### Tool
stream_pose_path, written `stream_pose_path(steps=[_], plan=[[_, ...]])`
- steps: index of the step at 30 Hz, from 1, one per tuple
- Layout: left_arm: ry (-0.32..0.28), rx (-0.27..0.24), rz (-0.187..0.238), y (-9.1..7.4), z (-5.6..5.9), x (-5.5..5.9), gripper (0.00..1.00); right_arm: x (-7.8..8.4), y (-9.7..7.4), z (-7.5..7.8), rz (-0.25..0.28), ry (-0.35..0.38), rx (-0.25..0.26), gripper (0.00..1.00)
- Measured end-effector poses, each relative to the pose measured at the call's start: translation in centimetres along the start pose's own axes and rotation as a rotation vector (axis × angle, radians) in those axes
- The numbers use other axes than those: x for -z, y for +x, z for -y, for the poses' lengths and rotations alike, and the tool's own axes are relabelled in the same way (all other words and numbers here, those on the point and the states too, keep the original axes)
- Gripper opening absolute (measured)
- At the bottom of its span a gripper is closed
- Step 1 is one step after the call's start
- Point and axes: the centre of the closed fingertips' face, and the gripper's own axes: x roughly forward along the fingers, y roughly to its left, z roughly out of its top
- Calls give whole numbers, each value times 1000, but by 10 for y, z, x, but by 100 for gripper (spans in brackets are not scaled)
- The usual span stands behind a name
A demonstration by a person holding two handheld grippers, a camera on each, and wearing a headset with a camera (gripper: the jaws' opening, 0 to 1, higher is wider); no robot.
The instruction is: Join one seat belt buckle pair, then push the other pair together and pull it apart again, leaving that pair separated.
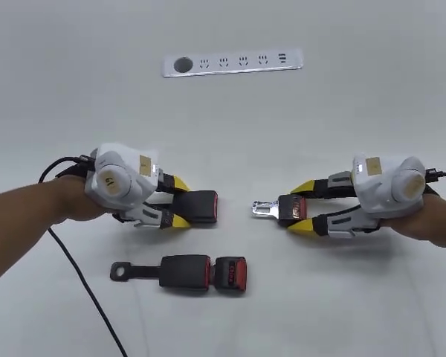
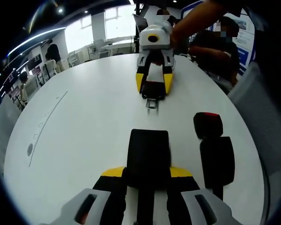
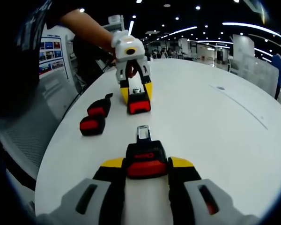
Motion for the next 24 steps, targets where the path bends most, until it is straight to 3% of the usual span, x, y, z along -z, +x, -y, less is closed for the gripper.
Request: stream_pose_path(steps=[24], plan=[[0,0,-15,1,-1,3,34,-34,48,-4,36,-6,-40,37]])
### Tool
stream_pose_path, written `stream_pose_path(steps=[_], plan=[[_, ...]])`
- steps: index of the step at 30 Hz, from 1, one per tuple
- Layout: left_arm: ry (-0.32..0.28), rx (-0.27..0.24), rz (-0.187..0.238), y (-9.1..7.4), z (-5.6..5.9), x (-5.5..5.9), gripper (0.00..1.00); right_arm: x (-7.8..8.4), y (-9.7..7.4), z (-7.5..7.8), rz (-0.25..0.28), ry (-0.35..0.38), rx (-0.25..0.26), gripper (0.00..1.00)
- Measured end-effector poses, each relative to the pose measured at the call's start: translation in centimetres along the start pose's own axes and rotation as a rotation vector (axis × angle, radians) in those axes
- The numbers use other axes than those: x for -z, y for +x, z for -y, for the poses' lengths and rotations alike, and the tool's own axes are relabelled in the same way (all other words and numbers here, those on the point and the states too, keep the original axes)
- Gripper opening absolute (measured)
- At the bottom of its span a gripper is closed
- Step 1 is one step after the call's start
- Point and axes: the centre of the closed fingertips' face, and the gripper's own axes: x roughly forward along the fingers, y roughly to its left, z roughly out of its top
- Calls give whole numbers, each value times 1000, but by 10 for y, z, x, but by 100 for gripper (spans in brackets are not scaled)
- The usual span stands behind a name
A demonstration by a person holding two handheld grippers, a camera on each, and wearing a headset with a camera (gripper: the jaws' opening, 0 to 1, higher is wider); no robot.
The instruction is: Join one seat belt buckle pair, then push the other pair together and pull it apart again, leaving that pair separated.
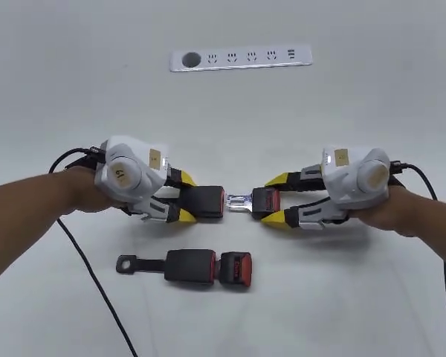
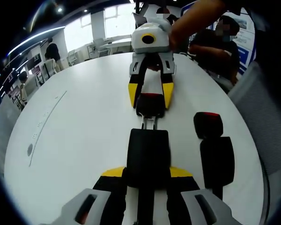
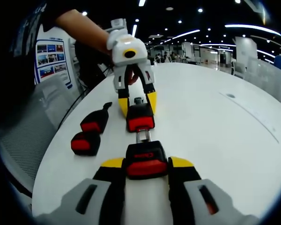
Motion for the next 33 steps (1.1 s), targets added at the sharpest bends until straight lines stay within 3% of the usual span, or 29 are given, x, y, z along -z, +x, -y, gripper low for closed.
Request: stream_pose_path(steps=[17,33], plan=[[3,0,-24,0,3,-3,34,-5,11,-2,-4,-6,-22,36],[32,15,-94,1,0,0,33,-8,16,-4,-23,-9,-13,35]])
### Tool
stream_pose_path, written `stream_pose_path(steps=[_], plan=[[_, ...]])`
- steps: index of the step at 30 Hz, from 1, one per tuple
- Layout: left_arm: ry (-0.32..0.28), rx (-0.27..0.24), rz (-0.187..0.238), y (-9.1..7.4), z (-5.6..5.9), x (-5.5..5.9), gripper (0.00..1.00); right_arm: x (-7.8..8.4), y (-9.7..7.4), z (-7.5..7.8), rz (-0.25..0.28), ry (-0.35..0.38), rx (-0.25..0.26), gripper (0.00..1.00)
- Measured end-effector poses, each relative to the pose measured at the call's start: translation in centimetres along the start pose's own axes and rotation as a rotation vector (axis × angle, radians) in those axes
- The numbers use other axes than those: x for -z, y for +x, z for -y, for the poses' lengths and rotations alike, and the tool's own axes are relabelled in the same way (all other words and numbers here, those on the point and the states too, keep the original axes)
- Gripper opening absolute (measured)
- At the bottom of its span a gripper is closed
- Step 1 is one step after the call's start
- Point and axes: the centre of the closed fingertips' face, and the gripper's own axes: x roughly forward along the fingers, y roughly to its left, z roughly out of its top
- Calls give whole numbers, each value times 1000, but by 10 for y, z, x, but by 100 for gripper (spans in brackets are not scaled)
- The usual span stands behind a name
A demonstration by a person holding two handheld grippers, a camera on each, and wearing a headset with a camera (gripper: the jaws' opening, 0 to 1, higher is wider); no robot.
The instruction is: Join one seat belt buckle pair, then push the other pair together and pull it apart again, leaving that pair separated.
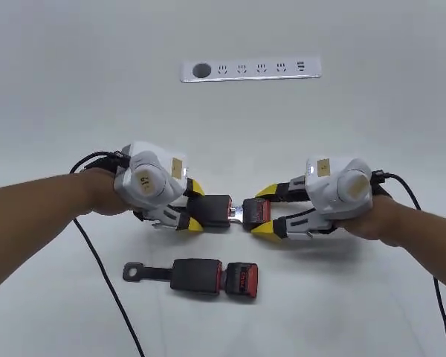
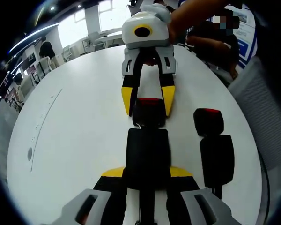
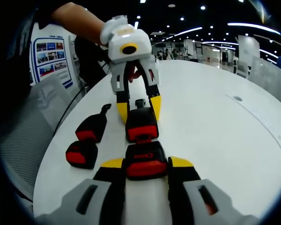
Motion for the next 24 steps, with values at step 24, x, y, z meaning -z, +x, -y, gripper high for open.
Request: stream_pose_path(steps=[24], plan=[[-18,-2,8,2,-1,2,33,-1,6,-3,-46,-35,36,35]])
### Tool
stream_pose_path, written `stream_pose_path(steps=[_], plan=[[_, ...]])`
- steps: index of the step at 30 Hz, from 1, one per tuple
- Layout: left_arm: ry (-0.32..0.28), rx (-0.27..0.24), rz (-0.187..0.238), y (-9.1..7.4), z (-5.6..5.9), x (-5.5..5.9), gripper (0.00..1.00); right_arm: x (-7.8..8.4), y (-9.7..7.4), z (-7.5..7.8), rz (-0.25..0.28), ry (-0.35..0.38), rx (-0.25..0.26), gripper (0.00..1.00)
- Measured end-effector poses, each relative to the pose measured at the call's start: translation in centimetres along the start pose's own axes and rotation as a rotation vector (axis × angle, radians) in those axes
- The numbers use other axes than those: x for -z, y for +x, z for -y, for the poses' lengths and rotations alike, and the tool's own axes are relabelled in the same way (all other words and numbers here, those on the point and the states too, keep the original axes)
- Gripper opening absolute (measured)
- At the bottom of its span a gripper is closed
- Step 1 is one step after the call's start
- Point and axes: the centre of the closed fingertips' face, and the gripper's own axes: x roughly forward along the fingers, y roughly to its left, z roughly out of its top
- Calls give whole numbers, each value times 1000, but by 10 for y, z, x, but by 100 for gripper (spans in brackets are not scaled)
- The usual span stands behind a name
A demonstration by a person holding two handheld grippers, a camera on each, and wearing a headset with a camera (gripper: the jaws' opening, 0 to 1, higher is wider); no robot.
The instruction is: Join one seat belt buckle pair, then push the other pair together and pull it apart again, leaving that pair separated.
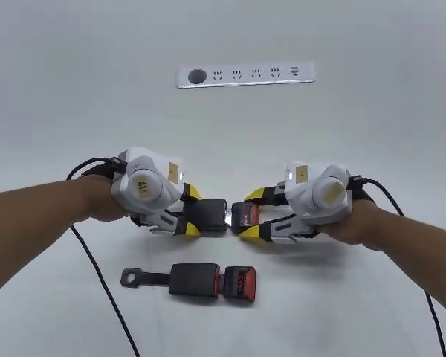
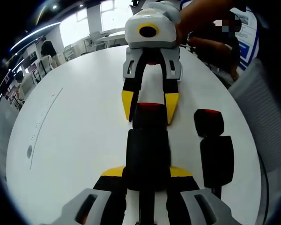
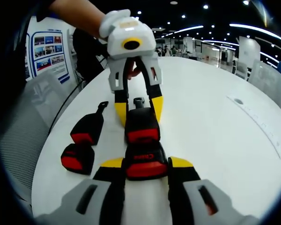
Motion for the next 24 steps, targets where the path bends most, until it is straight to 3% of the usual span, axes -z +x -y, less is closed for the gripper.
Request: stream_pose_path(steps=[24], plan=[[-8,1,-11,0,0,1,33,1,1,1,-18,-13,15,36]])
